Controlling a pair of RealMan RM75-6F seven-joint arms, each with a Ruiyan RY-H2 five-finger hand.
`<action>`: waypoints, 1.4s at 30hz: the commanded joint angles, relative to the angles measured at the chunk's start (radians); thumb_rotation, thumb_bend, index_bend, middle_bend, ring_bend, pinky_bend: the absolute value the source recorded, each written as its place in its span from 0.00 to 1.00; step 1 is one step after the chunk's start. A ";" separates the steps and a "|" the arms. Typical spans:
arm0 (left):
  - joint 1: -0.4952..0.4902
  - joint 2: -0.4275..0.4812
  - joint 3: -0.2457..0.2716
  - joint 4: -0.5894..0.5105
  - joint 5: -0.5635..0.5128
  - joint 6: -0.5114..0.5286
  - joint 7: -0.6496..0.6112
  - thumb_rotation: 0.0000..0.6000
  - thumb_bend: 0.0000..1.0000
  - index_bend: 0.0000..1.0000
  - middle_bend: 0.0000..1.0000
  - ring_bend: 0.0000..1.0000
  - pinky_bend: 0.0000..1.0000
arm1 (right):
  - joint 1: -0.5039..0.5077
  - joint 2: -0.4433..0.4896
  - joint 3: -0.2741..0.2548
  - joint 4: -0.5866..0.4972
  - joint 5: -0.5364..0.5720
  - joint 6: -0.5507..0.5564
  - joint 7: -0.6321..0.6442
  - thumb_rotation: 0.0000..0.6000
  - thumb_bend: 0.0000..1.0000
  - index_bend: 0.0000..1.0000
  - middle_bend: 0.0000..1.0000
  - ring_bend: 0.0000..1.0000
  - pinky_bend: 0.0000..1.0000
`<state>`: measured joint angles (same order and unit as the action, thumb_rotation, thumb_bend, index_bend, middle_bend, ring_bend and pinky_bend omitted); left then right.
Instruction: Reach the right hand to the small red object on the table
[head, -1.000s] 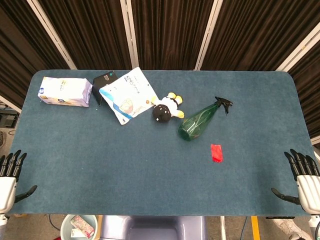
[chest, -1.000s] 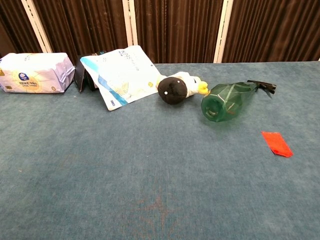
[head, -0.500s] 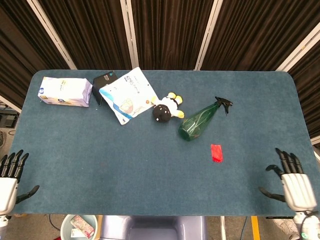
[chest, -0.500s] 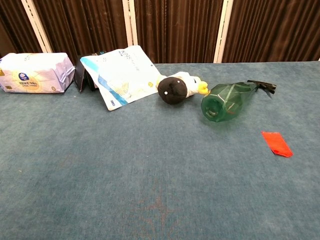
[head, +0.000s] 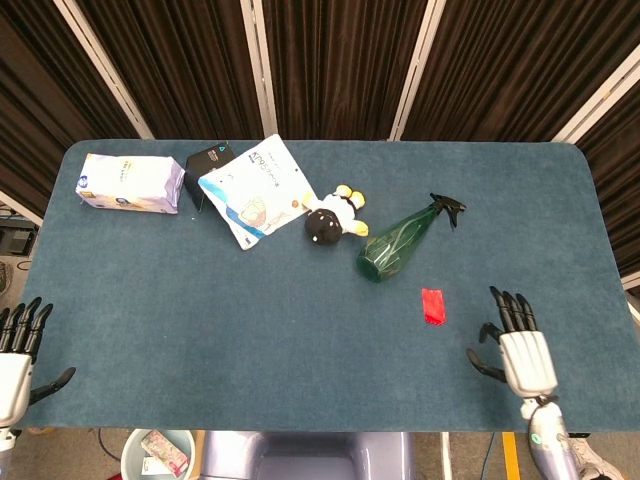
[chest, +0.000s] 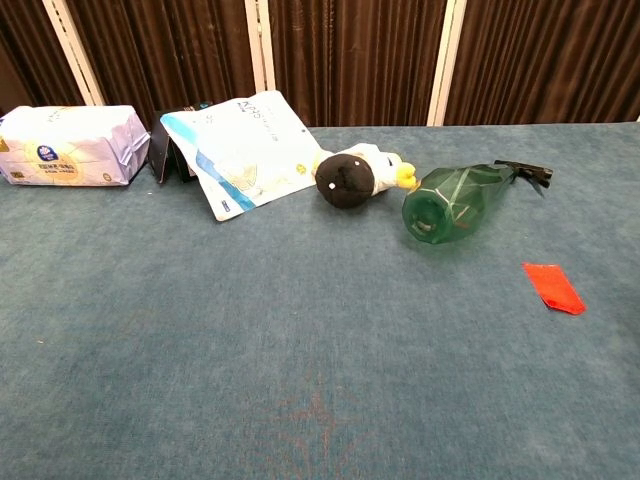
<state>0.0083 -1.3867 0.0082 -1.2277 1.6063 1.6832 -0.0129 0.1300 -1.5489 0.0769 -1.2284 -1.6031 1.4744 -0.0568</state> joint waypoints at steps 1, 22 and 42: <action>-0.002 -0.007 -0.003 0.008 0.005 0.007 0.010 1.00 0.06 0.00 0.00 0.00 0.00 | 0.036 -0.051 0.019 0.047 0.031 -0.052 -0.013 1.00 0.27 0.57 0.00 0.00 0.00; -0.009 -0.026 -0.010 0.021 -0.019 -0.036 0.029 1.00 0.07 0.00 0.00 0.00 0.00 | 0.146 -0.245 0.071 0.265 0.120 -0.182 -0.026 1.00 0.28 0.54 0.00 0.00 0.00; -0.019 -0.025 -0.033 0.036 -0.063 -0.077 0.015 1.00 0.07 0.00 0.00 0.00 0.00 | 0.181 -0.362 0.071 0.405 0.162 -0.222 -0.004 1.00 0.28 0.52 0.00 0.00 0.00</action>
<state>-0.0108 -1.4114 -0.0231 -1.1930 1.5455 1.6060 0.0018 0.3085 -1.9085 0.1462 -0.8267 -1.4428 1.2546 -0.0620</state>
